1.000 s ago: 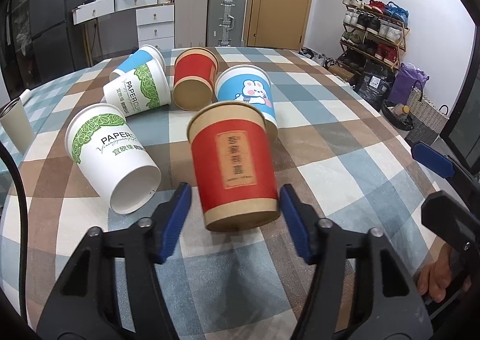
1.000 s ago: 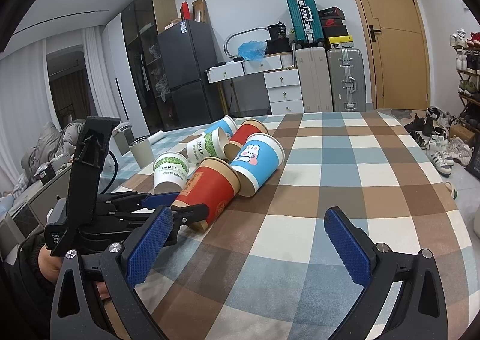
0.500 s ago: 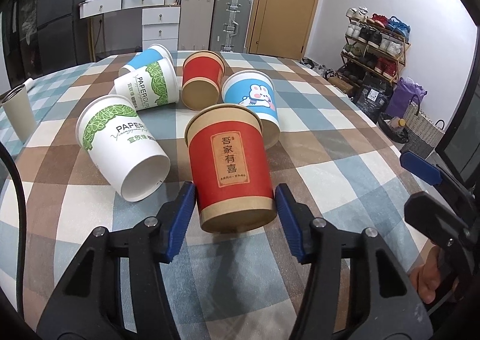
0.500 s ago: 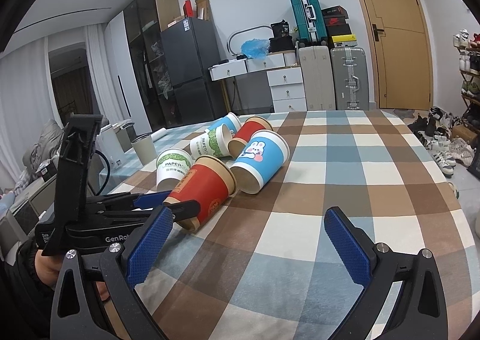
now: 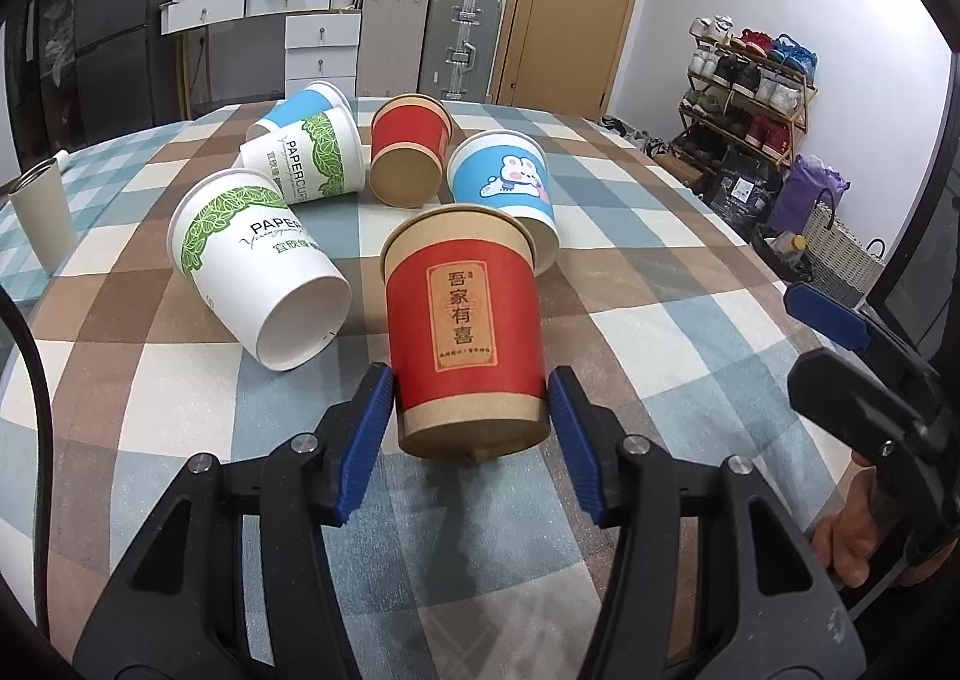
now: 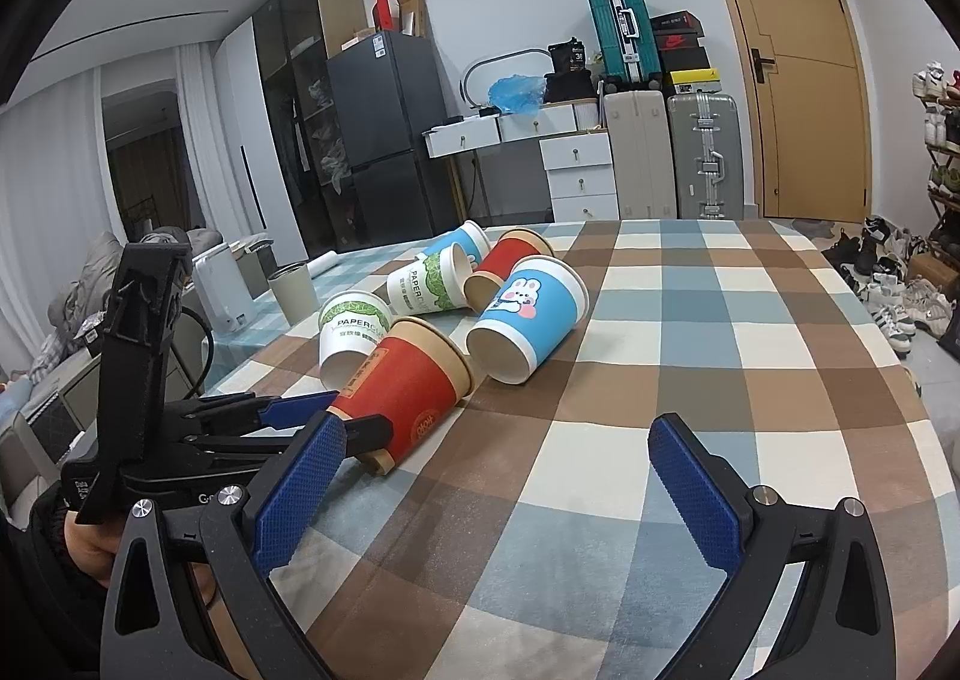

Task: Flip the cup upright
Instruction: 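Close the left tool fingers around the red cup's body, then lift the red cup with the left tool and swing it toward the right tool, then grasp the red cup with the right tool and rotate it rim-up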

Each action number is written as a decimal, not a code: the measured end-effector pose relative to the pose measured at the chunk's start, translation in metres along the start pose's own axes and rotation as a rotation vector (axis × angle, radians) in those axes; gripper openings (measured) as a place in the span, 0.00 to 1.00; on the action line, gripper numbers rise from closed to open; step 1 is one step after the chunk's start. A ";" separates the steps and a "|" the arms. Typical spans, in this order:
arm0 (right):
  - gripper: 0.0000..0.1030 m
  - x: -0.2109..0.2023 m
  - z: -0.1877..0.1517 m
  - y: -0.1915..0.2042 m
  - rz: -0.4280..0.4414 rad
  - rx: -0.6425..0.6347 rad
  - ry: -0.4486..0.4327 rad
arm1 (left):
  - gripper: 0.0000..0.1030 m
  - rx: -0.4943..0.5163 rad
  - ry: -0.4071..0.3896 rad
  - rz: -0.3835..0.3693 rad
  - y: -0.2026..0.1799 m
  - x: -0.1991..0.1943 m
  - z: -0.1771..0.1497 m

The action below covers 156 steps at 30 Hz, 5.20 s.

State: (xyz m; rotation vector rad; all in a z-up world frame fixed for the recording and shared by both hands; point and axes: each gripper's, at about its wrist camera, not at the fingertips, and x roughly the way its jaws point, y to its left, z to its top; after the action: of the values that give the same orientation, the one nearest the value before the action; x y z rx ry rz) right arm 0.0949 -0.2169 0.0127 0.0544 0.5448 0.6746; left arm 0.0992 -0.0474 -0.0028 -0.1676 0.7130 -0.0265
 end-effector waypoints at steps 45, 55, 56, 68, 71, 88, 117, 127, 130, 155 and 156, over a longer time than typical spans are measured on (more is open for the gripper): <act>1.00 0.014 -0.006 0.009 0.022 -0.007 0.044 | 0.51 -0.050 -0.058 0.000 -0.010 -0.057 -0.065; 1.00 0.014 -0.006 0.009 0.022 -0.005 0.043 | 0.62 -0.066 -0.054 -0.011 -0.008 -0.055 -0.065; 1.00 0.013 -0.006 0.009 0.023 -0.004 0.043 | 0.70 -0.067 -0.057 -0.016 -0.007 -0.057 -0.065; 1.00 0.014 -0.007 0.009 0.047 0.031 0.066 | 0.99 -0.071 -0.167 -0.045 0.031 -0.083 -0.046; 1.00 0.017 -0.007 0.013 0.052 0.025 0.078 | 0.99 -0.049 -0.193 -0.026 0.045 -0.087 -0.041; 1.00 0.036 0.000 0.037 0.054 0.001 0.118 | 0.99 -0.010 -0.228 0.018 0.069 -0.080 -0.045; 0.80 0.114 0.006 0.033 0.338 0.330 0.476 | 0.99 -0.016 -0.235 0.023 0.079 -0.077 -0.044; 0.65 0.103 0.007 0.030 0.343 0.327 0.453 | 0.99 -0.016 -0.235 0.023 0.079 -0.078 -0.045; 0.64 0.095 0.011 0.033 0.299 0.274 0.404 | 0.99 -0.016 -0.235 0.023 0.078 -0.078 -0.045; 0.63 0.094 0.022 0.080 -0.032 -0.140 0.158 | 0.99 -0.016 -0.234 0.027 0.079 -0.076 -0.047; 0.64 0.094 0.021 0.081 -0.033 -0.145 0.158 | 0.99 -0.016 -0.234 0.027 0.079 -0.076 -0.047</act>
State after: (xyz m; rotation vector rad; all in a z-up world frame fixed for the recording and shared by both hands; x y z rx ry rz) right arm 0.1196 -0.0941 0.0055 -0.1446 0.6457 0.6879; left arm 0.0085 0.0299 -0.0011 -0.1734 0.4819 0.0245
